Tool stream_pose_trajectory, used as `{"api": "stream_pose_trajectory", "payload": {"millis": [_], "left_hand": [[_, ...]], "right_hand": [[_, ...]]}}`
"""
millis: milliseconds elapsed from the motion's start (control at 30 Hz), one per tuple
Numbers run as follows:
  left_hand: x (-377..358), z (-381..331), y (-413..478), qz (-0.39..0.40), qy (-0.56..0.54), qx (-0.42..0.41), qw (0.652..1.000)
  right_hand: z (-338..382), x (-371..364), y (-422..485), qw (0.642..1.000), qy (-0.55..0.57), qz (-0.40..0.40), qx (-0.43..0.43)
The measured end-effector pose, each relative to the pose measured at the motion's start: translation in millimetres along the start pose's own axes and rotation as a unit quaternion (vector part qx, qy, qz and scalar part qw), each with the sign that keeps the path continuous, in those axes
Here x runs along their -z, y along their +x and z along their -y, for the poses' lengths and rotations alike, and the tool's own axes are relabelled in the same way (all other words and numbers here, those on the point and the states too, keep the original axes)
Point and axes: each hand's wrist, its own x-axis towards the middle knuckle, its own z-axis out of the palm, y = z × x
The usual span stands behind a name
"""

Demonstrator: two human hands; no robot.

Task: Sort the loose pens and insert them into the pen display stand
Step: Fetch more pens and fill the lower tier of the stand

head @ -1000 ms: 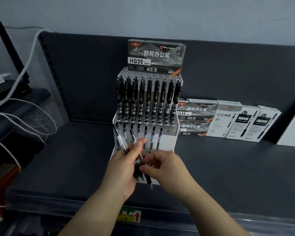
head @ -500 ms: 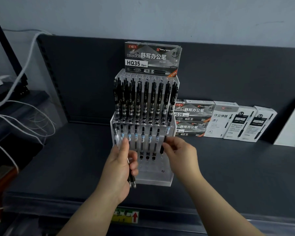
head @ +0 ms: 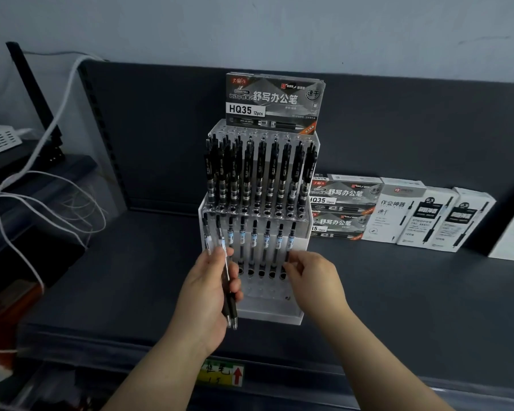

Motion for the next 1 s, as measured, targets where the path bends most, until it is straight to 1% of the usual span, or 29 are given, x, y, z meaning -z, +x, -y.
{"api": "stream_pose_trajectory", "payload": {"millis": [100, 167, 200, 233, 267, 300, 400, 433, 500, 533, 567, 667, 733, 800, 933, 1000], "left_hand": [[-2, 2, -1, -0.001, -0.019, 0.01, 1.0], [-4, 4, -1, 0.001, -0.034, 0.019, 0.999], [-5, 4, -1, 0.004, -0.042, 0.023, 0.999], [-7, 5, -2, 0.008, -0.049, 0.026, 0.998], [-8, 6, -2, 0.012, -0.053, 0.028, 0.998], [-10, 7, -3, 0.017, -0.053, 0.028, 0.998], [-16, 9, -7, 0.051, -0.03, 0.028, 0.998], [-18, 9, -8, 0.065, -0.023, 0.031, 0.997], [-21, 10, -12, 0.082, -0.011, 0.034, 0.996], [-21, 10, -13, 0.079, -0.002, 0.029, 0.996], [-21, 11, -13, 0.067, 0.014, 0.018, 0.997], [-18, 12, -13, 0.01, 0.057, -0.011, 0.998], [-16, 14, -14, -0.015, 0.064, -0.011, 0.998], [-16, 15, -18, -0.028, 0.066, -0.011, 0.997], [-19, 16, -26, -0.042, 0.035, -0.013, 0.998], [-19, 15, -30, -0.046, 0.031, -0.016, 0.998]], "right_hand": [[-2, 0, -3, 1.0, 0.018, -0.012, -0.021], [1, 4, -10, 0.996, 0.064, -0.048, -0.029], [5, 7, -15, 0.994, 0.094, -0.056, -0.021], [11, 11, -19, 0.991, 0.125, -0.045, -0.011], [18, 15, -24, 0.987, 0.158, -0.018, 0.003], [25, 18, -28, 0.981, 0.191, 0.026, 0.016], [37, 22, -37, 0.948, 0.275, 0.155, 0.041], [37, 23, -38, 0.938, 0.293, 0.18, 0.043], [35, 25, -38, 0.927, 0.316, 0.196, 0.041], [33, 27, -37, 0.926, 0.328, 0.187, 0.031], [30, 29, -34, 0.927, 0.337, 0.162, 0.017], [14, 35, -16, 0.931, 0.361, 0.02, -0.04], [3, 39, -3, 0.934, 0.349, -0.047, -0.064], [-5, 40, 6, 0.949, 0.303, -0.06, -0.066], [-9, 29, 8, 0.974, 0.219, -0.02, -0.051], [-12, 25, 6, 0.987, 0.158, -0.007, -0.041]]}}
